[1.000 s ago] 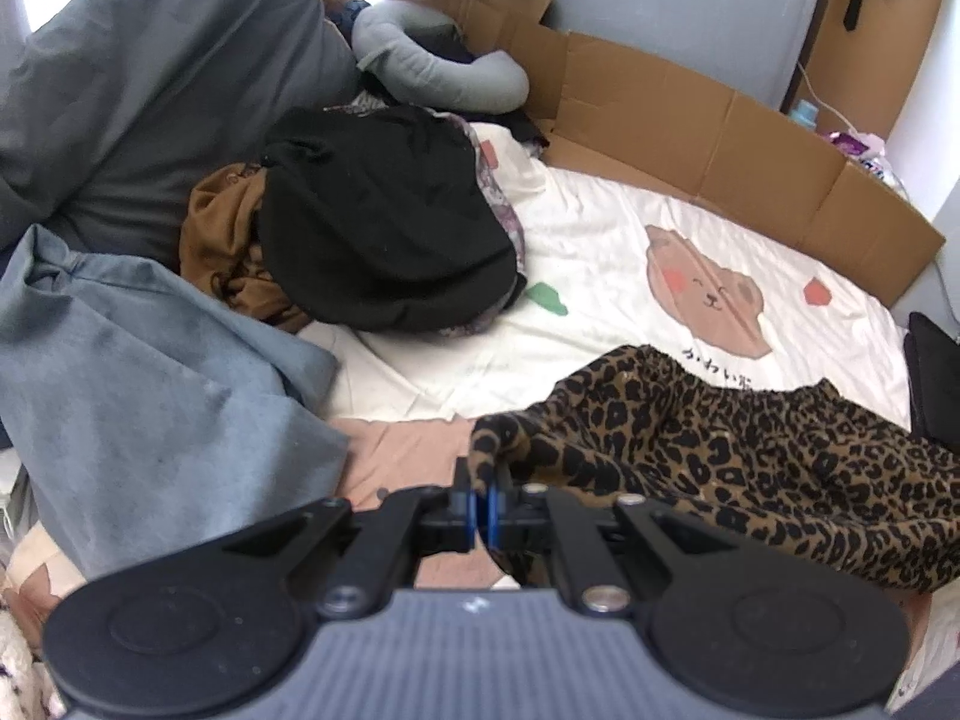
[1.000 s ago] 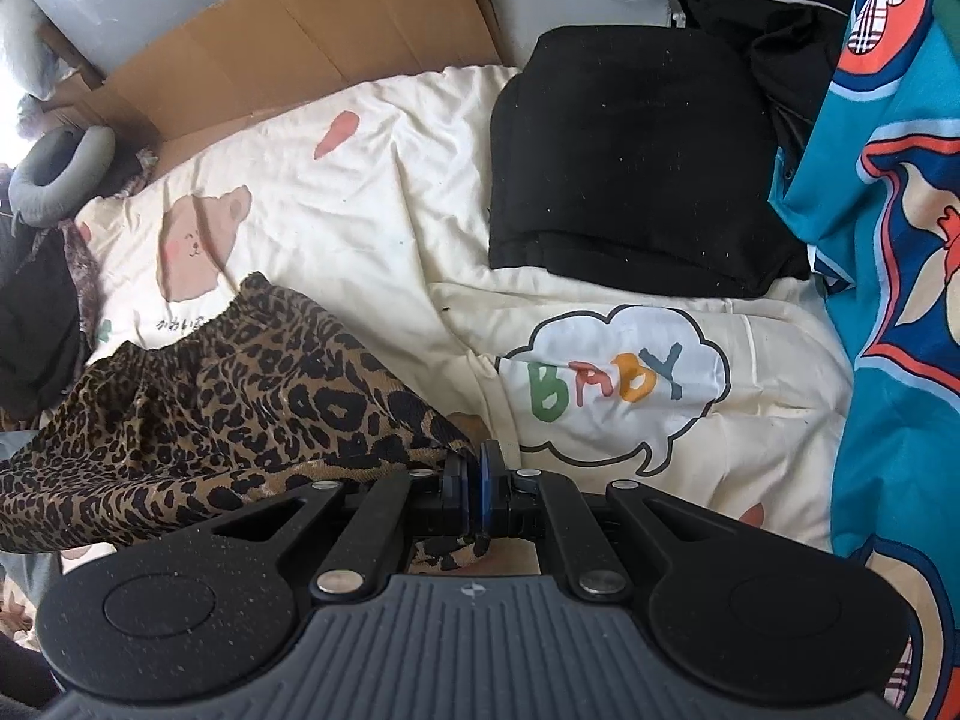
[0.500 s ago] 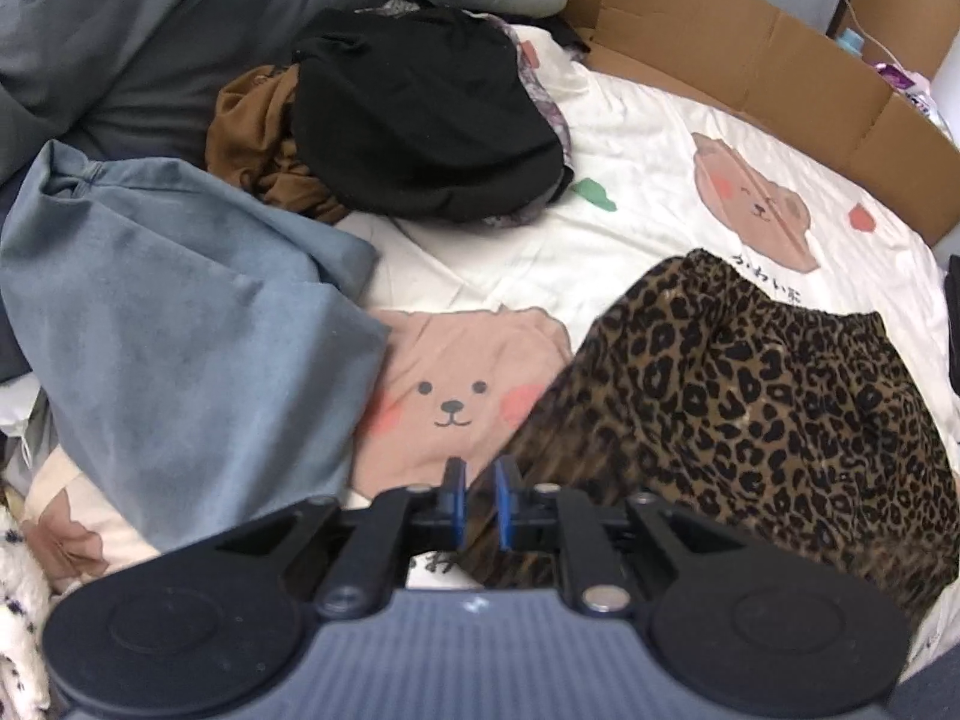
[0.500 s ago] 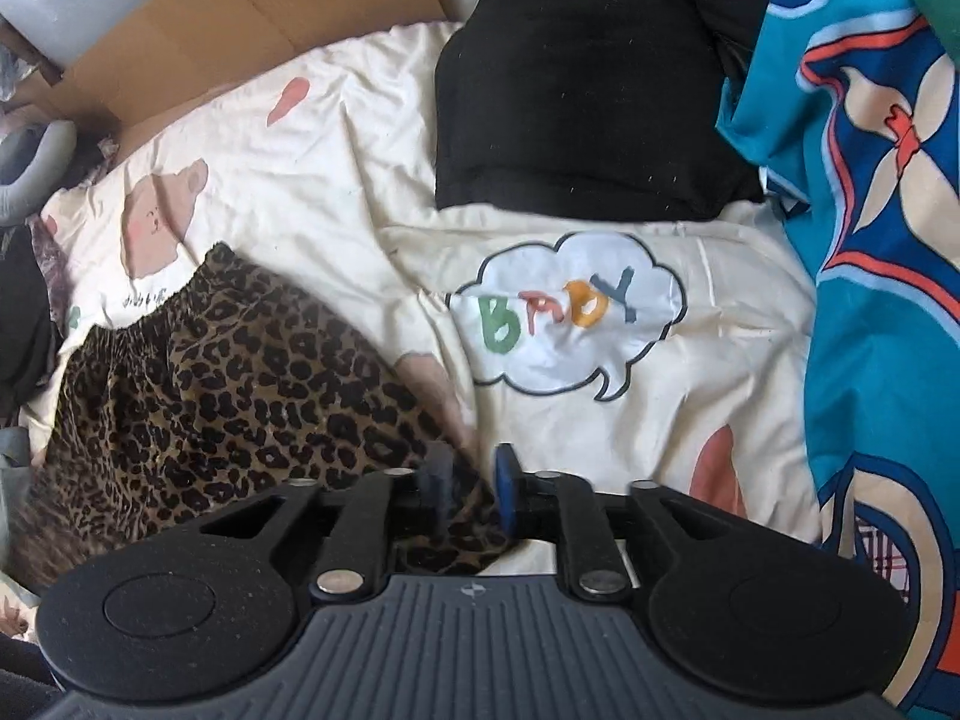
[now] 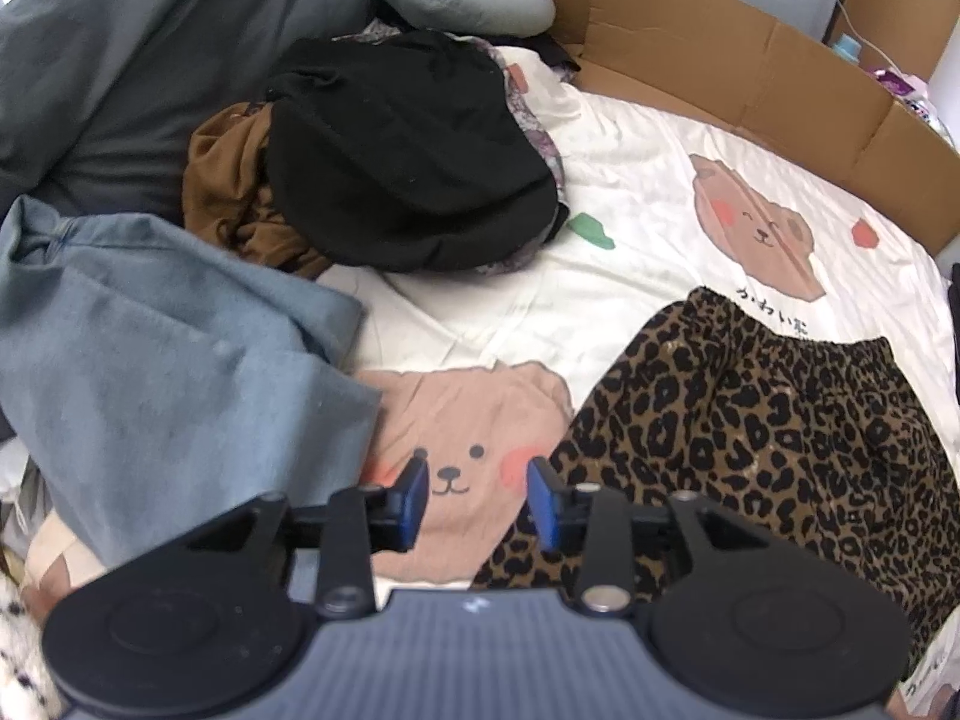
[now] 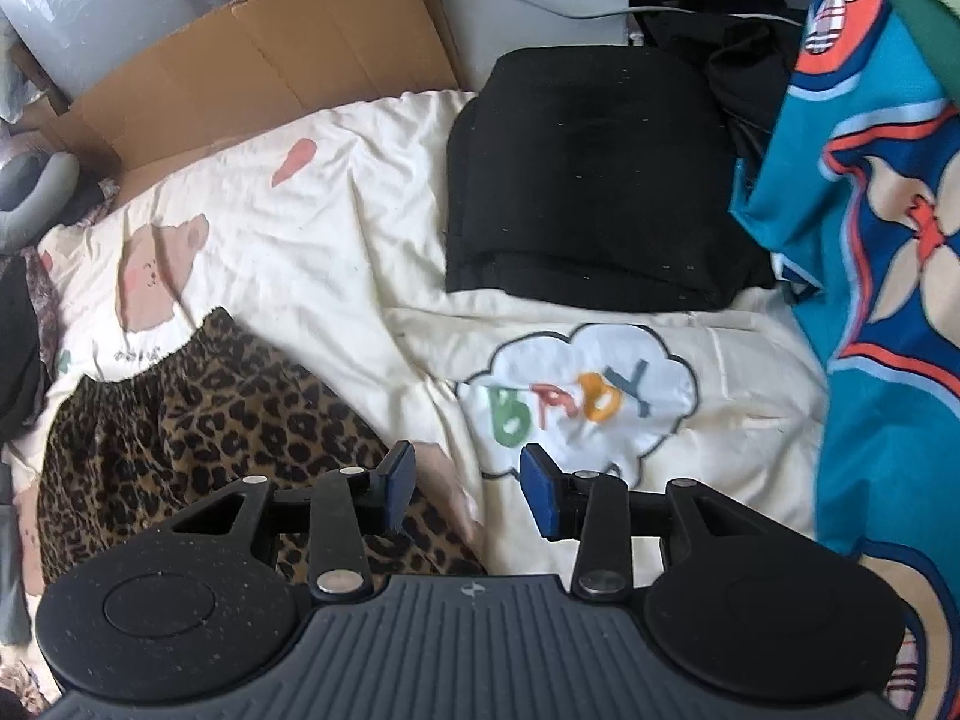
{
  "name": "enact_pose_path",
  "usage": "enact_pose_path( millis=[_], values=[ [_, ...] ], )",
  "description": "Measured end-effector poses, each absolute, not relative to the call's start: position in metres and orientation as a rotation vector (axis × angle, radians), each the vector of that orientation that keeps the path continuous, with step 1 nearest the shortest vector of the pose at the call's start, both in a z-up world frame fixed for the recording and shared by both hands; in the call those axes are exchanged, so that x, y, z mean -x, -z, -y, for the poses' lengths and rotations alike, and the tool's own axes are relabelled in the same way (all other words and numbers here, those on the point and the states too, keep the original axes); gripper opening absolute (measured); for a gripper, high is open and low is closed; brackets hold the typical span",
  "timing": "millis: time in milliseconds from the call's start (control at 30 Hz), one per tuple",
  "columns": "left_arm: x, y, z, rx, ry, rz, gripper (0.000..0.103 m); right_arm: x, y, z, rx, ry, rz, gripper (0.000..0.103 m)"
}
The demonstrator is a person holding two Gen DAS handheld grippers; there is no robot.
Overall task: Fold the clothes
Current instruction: 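Position both open grippers over the leopard garment waistband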
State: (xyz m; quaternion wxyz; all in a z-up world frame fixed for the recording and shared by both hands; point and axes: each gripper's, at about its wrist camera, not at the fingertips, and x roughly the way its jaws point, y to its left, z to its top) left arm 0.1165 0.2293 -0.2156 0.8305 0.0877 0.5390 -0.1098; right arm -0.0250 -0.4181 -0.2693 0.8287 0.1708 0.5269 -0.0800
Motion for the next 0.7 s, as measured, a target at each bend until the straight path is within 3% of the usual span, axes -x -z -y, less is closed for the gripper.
enact_pose_path(
  millis=[100, 700],
  values=[
    [-0.126, 0.222, -0.223, -0.206, 0.244, -1.144, 0.044, 0.017, 0.274, 0.413, -0.357, 0.158, -1.119, 0.046],
    [-0.180, 0.275, -0.178, -0.224, 0.304, -1.178, 0.046, -0.033, 0.320, 0.373, -0.362, 0.034, -1.144, 0.046]
  ],
)
